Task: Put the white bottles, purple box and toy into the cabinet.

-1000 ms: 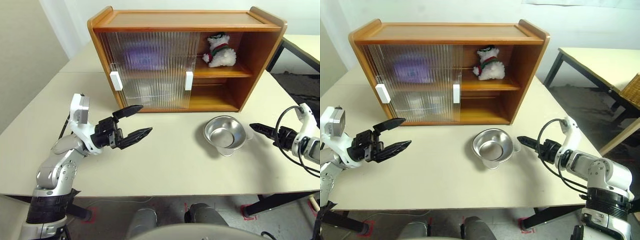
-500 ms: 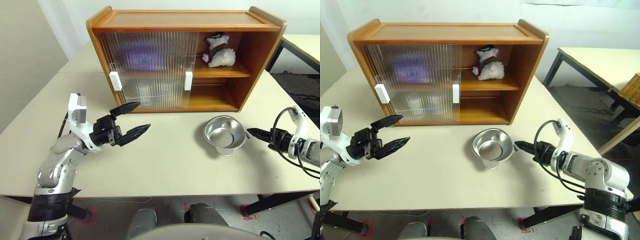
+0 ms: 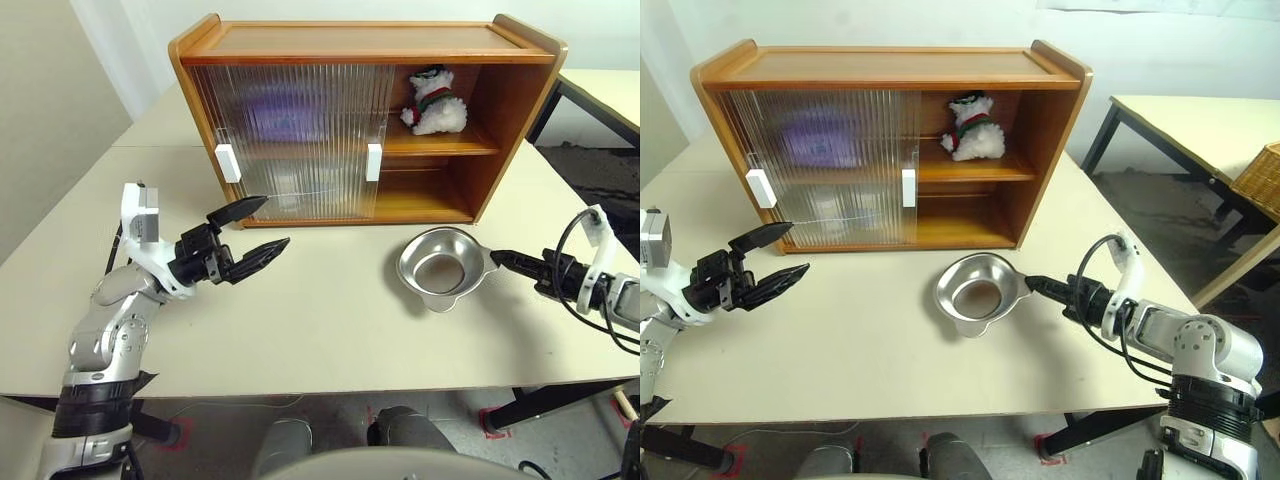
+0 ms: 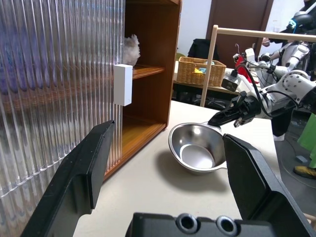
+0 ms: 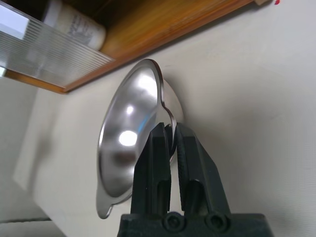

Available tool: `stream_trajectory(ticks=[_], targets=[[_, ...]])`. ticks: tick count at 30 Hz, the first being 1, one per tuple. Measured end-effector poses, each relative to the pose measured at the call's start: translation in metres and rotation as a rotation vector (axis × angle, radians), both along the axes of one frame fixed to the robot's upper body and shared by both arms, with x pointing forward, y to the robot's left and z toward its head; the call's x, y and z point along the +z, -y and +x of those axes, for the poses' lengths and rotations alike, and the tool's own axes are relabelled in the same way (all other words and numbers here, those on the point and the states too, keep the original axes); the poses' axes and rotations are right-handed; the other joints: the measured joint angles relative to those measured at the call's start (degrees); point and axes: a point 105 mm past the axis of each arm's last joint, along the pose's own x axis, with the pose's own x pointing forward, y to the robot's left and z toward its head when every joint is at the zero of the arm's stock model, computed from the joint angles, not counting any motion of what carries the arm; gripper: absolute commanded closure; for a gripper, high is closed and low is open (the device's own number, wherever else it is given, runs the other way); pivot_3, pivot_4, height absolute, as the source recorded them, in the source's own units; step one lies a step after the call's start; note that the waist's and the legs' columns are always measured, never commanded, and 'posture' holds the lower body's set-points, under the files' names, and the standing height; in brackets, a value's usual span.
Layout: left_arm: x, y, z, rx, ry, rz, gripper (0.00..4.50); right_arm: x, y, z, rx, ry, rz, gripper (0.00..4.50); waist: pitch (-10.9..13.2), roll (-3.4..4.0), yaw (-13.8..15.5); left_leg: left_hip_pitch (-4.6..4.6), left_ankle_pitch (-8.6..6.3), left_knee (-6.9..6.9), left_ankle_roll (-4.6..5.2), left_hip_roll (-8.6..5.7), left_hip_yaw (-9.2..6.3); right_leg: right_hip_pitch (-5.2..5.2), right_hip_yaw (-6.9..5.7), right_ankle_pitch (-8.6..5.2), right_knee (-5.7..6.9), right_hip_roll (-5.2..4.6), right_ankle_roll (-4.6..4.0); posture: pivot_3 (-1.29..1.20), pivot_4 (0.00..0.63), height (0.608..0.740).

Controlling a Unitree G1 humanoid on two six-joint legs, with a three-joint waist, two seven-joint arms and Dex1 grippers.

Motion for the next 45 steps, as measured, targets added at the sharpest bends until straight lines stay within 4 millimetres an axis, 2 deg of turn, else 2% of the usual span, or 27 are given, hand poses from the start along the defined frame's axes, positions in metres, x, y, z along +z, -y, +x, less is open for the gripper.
stream_trajectory(ticks=[4,13,19,22,26,32,38,45], targets=[[0.001,0.0,0.001,0.018,0.01,-0.016,0.0,0.01,-0.006,0.002,0.005,0.008,0.146,4.49,0.0,0.0,0.1,0.0,0.0,0.0,0.0,-0.02,0.0,0.0,0.0,0.0,0.0,0.0,0.0,-0.02,0.0,0.74],[0.002,0.0,0.003,0.038,0.025,-0.026,0.0,0.018,-0.018,0.007,0.005,0.013,0.325,4.49,0.01,-0.01,0.34,0.0,0.0,-0.03,0.0,-0.02,0.0,-0.01,0.01,-0.02,0.0,0.02,0.01,-0.01,0.0,0.74],[0.002,-0.001,0.002,0.04,0.03,-0.021,0.0,0.021,-0.008,0.026,-0.117,0.056,0.358,4.49,0.02,0.0,0.66,-0.01,0.0,-0.05,0.0,-0.02,-0.03,-0.02,0.02,-0.02,0.0,0.0,0.02,0.0,0.0,0.74],[0.002,-0.001,0.002,0.042,0.034,-0.012,0.0,0.021,-0.006,0.029,-0.155,0.054,0.412,4.49,0.01,0.01,0.94,0.0,0.0,-0.16,0.01,-0.01,-0.04,-0.04,0.02,-0.03,0.0,0.01,0.02,0.0,0.0,0.74],[0.001,-0.001,0.002,0.039,0.035,-0.005,0.0,0.019,-0.015,0.032,-0.175,0.048,0.532,4.49,0.01,0.01,0.96,0.01,0.0,-0.17,0.01,0.0,-0.04,-0.06,0.02,-0.03,0.0,0.02,0.03,0.0,0.0,0.74],[0.002,-0.001,0.002,0.041,0.043,-0.002,0.0,0.021,-0.021,0.034,-0.191,0.049,0.625,4.49,0.02,0.03,1.01,-0.01,0.0,-0.17,0.01,0.0,-0.05,-0.07,0.03,-0.03,0.0,0.01,0.04,0.0,0.0,0.74],[0.002,-0.002,0.002,0.041,0.045,0.0,0.0,0.033,-0.018,0.039,-0.224,0.096,0.692,4.49,0.03,0.03,1.01,-0.01,0.0,-0.18,0.01,0.0,-0.08,-0.08,0.03,-0.03,0.0,0.01,0.04,0.0,0.0,0.74],[0.002,-0.002,0.002,0.041,0.045,0.0,0.0,0.024,-0.011,0.05,-0.348,0.104,0.716,4.49,0.02,0.05,0.98,-0.03,-0.01,-0.22,0.02,0.01,-0.09,-0.14,0.03,-0.02,0.0,0.01,0.04,0.0,0.0,0.74]])
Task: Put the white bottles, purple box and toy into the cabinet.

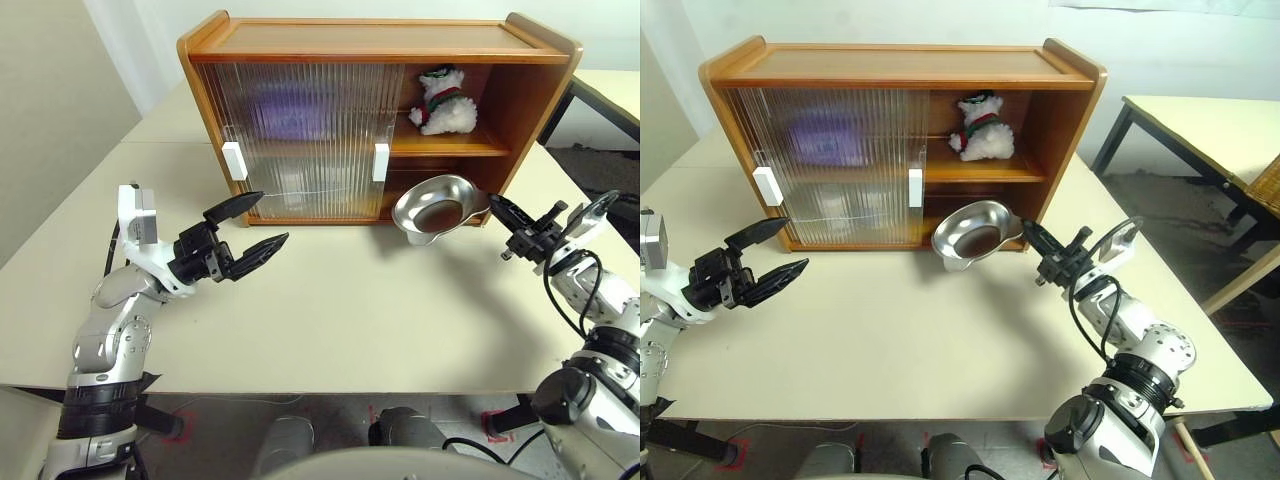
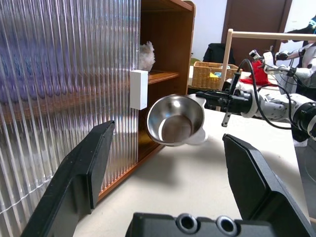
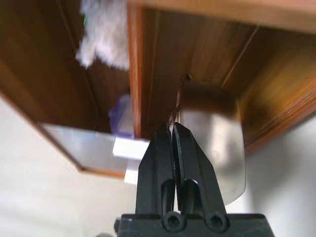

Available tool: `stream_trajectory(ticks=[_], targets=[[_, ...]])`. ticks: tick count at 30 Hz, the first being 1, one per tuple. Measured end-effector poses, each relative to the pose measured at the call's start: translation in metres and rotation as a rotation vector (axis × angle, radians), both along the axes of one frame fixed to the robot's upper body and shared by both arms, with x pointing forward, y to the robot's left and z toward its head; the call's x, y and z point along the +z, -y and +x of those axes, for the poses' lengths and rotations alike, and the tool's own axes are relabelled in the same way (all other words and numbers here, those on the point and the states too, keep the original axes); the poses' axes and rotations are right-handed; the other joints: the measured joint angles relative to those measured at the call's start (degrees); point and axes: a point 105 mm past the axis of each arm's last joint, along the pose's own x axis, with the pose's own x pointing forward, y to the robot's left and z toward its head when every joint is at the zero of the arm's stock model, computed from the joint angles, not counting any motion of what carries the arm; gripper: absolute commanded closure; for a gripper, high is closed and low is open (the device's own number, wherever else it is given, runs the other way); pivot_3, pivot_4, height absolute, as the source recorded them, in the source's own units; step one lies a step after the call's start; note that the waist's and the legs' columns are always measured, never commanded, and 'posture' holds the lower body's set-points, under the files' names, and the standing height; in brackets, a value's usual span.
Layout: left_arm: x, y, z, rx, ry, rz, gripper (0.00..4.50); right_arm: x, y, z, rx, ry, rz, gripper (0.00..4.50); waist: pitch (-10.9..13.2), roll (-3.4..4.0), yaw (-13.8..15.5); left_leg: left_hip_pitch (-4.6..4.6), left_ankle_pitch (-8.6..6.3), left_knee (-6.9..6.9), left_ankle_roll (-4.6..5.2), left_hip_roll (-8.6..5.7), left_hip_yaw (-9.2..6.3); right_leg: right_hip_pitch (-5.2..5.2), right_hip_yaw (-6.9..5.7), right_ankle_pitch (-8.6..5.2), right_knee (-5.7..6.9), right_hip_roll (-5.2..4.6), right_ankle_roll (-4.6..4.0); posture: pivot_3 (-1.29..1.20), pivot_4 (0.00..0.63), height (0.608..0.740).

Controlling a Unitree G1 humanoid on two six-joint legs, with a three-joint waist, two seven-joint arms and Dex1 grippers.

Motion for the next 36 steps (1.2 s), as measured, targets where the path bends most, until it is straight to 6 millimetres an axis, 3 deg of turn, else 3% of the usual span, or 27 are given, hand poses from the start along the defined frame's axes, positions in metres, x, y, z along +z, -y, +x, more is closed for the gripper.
stream_trajectory(ticks=[8,15,30,36], targets=[[0.0,0.0,0.0,0.001,0.0,0.007,0.0,-0.003,-0.004,0.011,-0.071,0.006,0.034,4.49,-0.01,0.02,-0.01,-0.01,0.0,-0.01,0.01,0.0,-0.02,-0.02,0.0,0.0,0.0,0.0,0.01,0.0,0.0,0.74],[0.0,-0.001,0.0,0.001,-0.001,0.009,0.0,-0.006,0.008,0.022,-0.203,0.001,0.014,4.49,-0.01,0.03,-0.05,-0.02,0.0,-0.02,0.01,0.03,-0.06,-0.03,-0.02,0.01,0.0,-0.01,-0.01,-0.01,0.0,0.74],[0.0,-0.001,0.0,-0.001,-0.002,0.016,0.0,-0.011,-0.024,0.041,-0.225,-0.052,-0.046,4.49,-0.02,0.11,-0.5,-0.03,-0.01,-0.03,0.01,0.07,-0.1,-0.06,-0.04,0.08,0.0,-0.01,-0.01,0.0,0.0,0.74],[0.0,-0.001,0.0,-0.001,-0.003,0.015,0.0,-0.011,-0.027,0.046,-0.261,-0.056,-0.062,4.49,-0.02,0.11,-0.49,-0.04,-0.01,-0.03,0.01,0.09,-0.12,-0.08,-0.05,0.09,0.0,-0.02,-0.06,0.01,0.0,0.74]])
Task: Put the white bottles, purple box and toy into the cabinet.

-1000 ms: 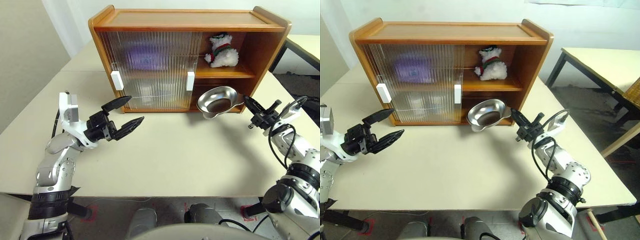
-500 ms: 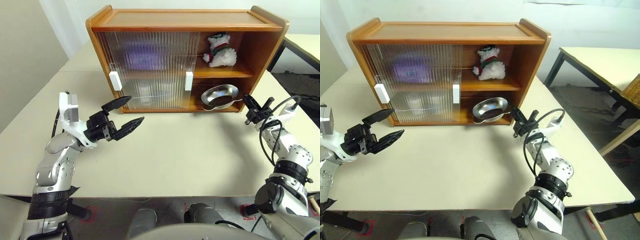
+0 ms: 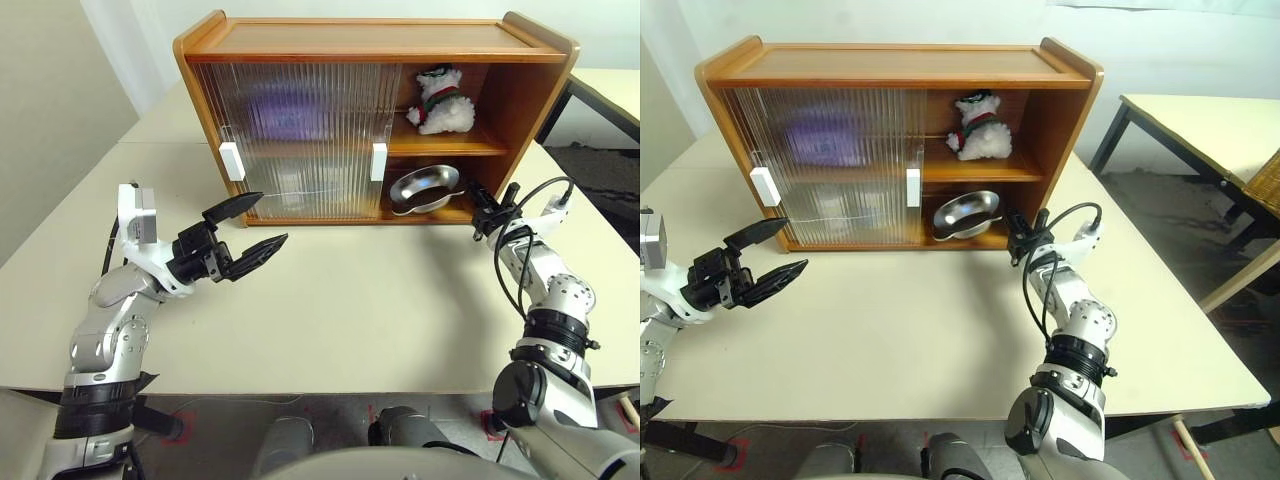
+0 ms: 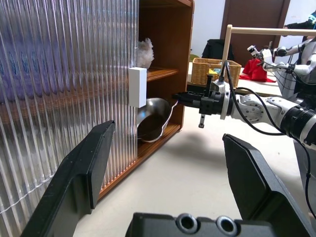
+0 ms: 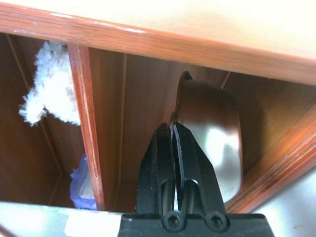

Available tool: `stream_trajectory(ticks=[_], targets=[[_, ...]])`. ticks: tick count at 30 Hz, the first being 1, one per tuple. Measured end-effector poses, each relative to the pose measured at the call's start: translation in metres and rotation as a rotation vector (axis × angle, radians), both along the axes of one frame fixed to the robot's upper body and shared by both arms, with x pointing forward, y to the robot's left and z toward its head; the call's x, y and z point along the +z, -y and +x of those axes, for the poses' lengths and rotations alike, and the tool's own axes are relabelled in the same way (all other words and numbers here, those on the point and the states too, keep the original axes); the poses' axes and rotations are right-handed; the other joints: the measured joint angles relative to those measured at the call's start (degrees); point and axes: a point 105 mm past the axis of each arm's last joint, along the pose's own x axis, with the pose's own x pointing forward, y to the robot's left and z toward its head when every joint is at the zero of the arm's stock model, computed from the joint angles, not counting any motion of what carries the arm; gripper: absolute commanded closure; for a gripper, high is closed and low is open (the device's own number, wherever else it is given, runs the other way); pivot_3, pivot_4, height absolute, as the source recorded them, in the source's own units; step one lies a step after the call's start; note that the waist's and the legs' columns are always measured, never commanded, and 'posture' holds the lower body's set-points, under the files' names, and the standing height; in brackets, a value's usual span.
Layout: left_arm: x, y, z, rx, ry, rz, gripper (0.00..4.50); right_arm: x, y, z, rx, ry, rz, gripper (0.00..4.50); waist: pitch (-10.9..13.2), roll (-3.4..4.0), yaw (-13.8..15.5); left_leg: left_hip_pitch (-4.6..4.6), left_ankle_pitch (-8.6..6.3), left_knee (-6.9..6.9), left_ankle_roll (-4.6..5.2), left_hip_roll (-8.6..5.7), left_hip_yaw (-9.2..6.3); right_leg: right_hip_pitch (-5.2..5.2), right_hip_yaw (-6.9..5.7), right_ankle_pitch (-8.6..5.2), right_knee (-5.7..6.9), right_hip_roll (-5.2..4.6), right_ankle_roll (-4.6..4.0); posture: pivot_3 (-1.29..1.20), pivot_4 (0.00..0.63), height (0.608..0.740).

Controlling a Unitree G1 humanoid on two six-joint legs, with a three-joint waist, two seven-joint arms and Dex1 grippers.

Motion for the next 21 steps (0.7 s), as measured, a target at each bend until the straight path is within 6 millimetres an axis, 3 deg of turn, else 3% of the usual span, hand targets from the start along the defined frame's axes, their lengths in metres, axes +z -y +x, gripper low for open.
stream_trajectory(ticks=[15,21], targets=[[0.0,0.0,0.0,-0.001,0.001,0.0,0.0,-0.01,0.001,0.005,-0.108,-0.021,-0.034,4.49,0.0,0.02,-0.06,-0.02,0.0,-0.01,0.0,0.06,-0.03,-0.05,-0.01,0.04,0.0,0.01,-0.09,0.01,0.0,0.74],[0.0,0.0,0.0,-0.002,0.001,0.0,0.0,-0.023,0.002,0.006,-0.11,-0.061,-0.069,4.49,0.0,0.02,-0.04,-0.03,0.0,-0.02,0.0,0.06,-0.05,-0.05,0.01,0.05,0.0,-0.02,-0.11,0.01,0.0,0.74]])
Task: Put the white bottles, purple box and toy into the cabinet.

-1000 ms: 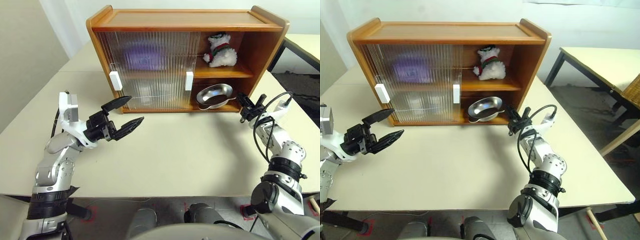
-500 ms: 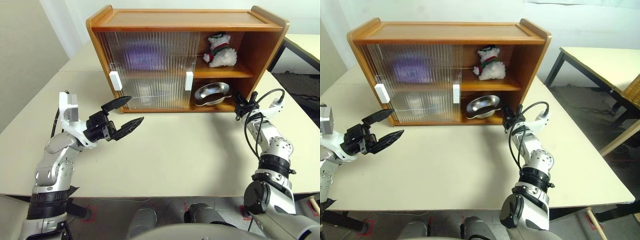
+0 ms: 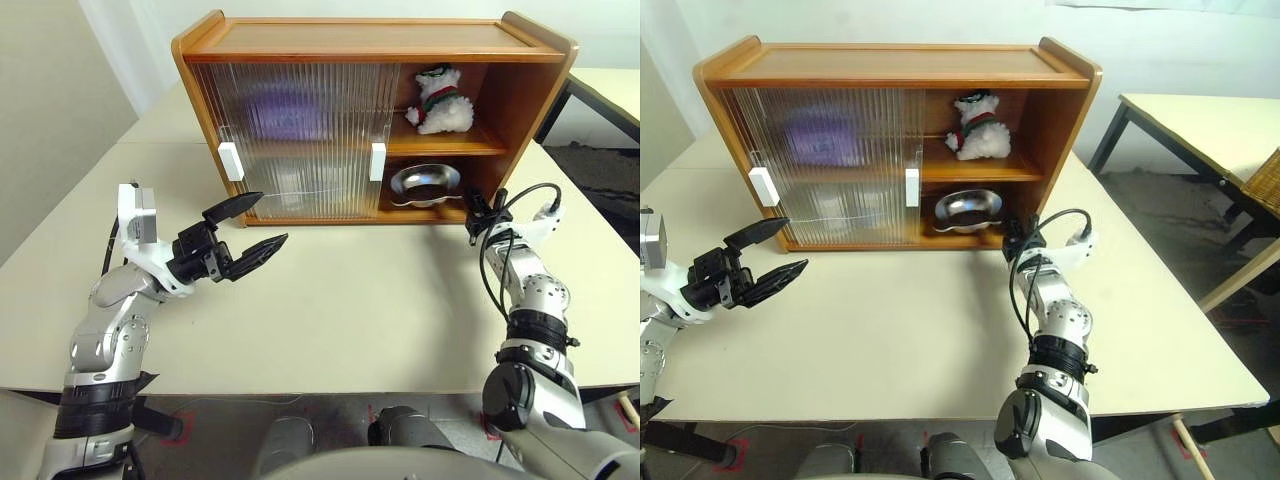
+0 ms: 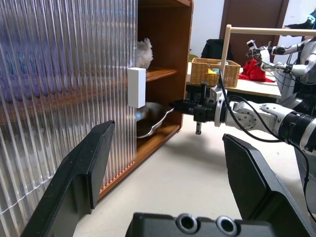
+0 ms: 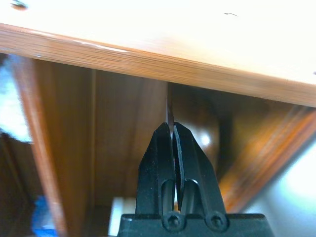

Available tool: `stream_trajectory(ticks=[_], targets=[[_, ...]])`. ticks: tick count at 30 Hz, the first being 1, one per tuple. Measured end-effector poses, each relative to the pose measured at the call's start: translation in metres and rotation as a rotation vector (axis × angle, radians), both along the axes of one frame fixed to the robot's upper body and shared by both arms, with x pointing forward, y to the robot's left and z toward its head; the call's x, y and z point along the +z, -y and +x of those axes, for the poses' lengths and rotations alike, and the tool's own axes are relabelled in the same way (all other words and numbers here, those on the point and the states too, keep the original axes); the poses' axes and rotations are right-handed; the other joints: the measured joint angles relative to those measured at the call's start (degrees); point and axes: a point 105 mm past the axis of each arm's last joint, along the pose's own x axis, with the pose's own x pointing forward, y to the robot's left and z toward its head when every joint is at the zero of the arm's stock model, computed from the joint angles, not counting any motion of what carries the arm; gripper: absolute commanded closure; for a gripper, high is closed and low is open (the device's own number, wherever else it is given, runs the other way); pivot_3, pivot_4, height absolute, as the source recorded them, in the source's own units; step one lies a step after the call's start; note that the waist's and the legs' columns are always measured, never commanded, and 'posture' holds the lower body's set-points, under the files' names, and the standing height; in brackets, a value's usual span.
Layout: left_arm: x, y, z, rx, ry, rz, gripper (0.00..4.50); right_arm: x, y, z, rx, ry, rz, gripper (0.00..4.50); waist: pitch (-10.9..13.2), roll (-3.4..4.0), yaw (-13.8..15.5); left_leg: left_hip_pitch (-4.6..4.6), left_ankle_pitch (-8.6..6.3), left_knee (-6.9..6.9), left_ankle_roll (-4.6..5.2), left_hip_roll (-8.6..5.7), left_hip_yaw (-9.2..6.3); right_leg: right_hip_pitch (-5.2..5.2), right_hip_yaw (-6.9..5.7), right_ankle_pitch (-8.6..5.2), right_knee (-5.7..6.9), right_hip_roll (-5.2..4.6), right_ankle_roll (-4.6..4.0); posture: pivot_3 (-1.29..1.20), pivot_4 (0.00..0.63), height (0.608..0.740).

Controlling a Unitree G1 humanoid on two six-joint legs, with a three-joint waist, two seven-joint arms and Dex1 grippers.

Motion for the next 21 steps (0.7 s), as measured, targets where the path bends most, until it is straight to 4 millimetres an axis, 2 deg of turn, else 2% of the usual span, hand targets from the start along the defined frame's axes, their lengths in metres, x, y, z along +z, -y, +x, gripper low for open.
stream_trajectory(ticks=[1,2,6,13,21], targets=[[0.0,0.0,0.0,0.0,0.0,0.0,0.0,-0.0006,0.0005,0.0,0.001,-0.001,-0.006,4.03,0.0,0.0,0.0,0.0,0.0,0.0,0.0,0.0,0.0,0.0,0.01,0.0,0.0,0.0,0.0,0.0,0.0,0.74],[0.0,0.0,-0.0001,-0.001,0.0,0.0,0.0,-0.0011,0.0005,0.0001,0.003,0.0,-0.013,3.83,0.0,0.0,-0.01,0.0,0.0,0.0,0.0,0.01,0.0,0.0,0.01,0.01,0.0,0.0,-0.01,0.0,0.0,0.74],[0.0,0.0001,-0.0002,-0.002,0.0,0.001,0.0,-0.0044,0.0009,0.0,0.01,-0.005,-0.027,2.35,0.0,0.0,-0.02,0.0,0.0,0.0,0.0,0.02,0.0,0.0,0.0,0.01,0.0,0.02,-0.02,0.0,0.0,0.74],[-0.0001,0.0001,-0.0002,-0.002,0.0,0.0,0.0,-0.0047,0.0066,-0.0004,0.011,0.007,-0.053,0.03,0.0,0.0,0.0,0.0,0.0,0.0,0.0,0.01,0.0,0.01,-0.01,0.01,0.0,0.03,-0.01,0.0,0.0,0.74],[-0.0004,0.0003,-0.0005,-0.002,-0.001,-0.001,0.0,-0.0094,0.0036,0.0002,0.023,0.005,-0.053,0.03,0.0,0.0,-0.01,0.01,0.0,0.0,0.0,0.01,0.01,0.01,-0.02,0.03,0.0,0.04,0.01,0.0,0.0,0.74]])
